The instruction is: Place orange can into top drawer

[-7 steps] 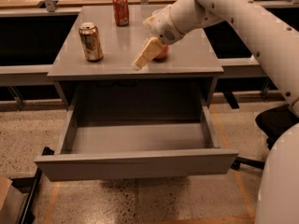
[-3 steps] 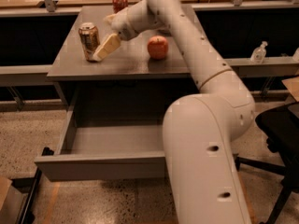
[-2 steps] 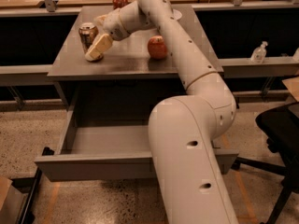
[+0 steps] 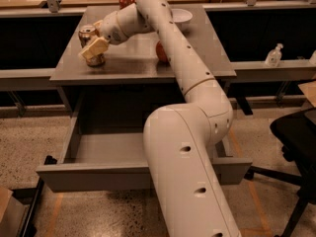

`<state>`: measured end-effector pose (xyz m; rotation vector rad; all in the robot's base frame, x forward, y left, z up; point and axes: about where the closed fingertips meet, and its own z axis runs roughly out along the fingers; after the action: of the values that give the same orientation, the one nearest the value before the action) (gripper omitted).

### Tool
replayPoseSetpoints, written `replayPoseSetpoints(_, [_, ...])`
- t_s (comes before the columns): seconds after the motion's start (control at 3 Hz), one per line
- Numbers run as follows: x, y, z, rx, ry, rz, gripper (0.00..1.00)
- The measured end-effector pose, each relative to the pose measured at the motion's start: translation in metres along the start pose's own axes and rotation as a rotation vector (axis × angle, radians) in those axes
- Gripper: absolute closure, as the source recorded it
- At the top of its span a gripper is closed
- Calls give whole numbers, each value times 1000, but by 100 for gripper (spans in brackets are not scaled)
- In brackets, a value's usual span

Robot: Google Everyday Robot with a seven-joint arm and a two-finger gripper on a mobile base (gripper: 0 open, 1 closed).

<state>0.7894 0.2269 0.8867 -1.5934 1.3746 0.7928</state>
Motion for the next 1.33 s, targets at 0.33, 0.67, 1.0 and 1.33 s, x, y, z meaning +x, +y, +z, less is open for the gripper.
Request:
replayPoseSetpoints(0.33, [1,-1,-7,9,0,11,62])
replayPoseSetpoints(0.67, [2,2,-41,51,21,27,93])
replayPoseSetpoints(1.0, [4,19,-77,79,61,37,100])
replayPoseSetpoints(1.33, [-2,50,-118,104,59,33,100])
